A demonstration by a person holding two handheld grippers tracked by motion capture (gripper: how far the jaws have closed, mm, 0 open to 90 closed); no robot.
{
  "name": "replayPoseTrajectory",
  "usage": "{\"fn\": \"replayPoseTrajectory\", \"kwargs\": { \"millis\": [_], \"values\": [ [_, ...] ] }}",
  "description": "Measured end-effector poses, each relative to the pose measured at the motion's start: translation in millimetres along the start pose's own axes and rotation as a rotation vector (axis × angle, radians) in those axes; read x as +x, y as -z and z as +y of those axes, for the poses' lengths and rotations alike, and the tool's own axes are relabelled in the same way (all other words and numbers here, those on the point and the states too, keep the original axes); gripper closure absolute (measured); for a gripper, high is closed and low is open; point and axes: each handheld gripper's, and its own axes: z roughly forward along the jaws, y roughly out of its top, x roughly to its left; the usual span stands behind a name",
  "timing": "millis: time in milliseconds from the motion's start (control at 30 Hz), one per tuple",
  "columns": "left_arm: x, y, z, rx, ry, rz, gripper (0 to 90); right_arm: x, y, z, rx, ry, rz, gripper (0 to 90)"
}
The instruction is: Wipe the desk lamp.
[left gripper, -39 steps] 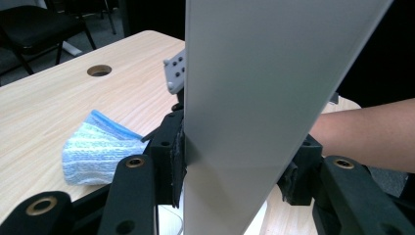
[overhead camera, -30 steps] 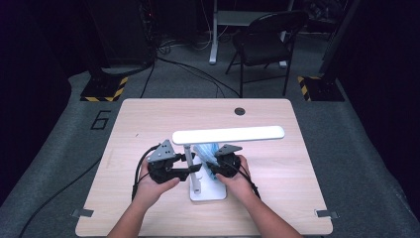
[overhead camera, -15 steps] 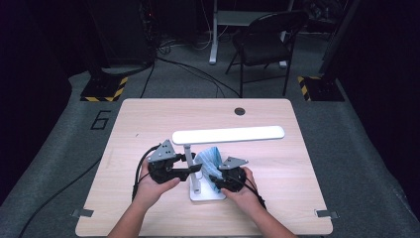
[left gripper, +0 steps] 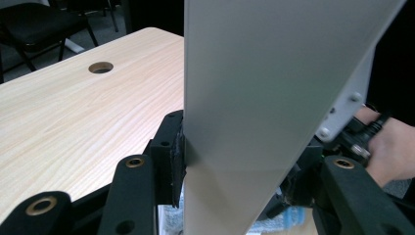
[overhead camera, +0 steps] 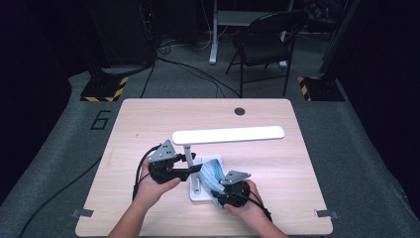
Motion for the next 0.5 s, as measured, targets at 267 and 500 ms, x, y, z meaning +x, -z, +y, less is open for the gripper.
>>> {"fn": "replayPoseTrajectory", "kwargs": {
  "millis": [267, 500],
  "values": [
    [-2.1, -0.2, 0.3, 0.001, -0.008, 0.019, 52.9, -12.3, -3.6, 3.6, 0.011, 0.026, 0.022, 57.8],
    [-0.8, 0.4, 0.0, 0.004, -0.008, 0.005, 52.8, -28.0, -13.4, 10.8, -0.002, -0.003, 0.001, 58.1]
  ]
}}
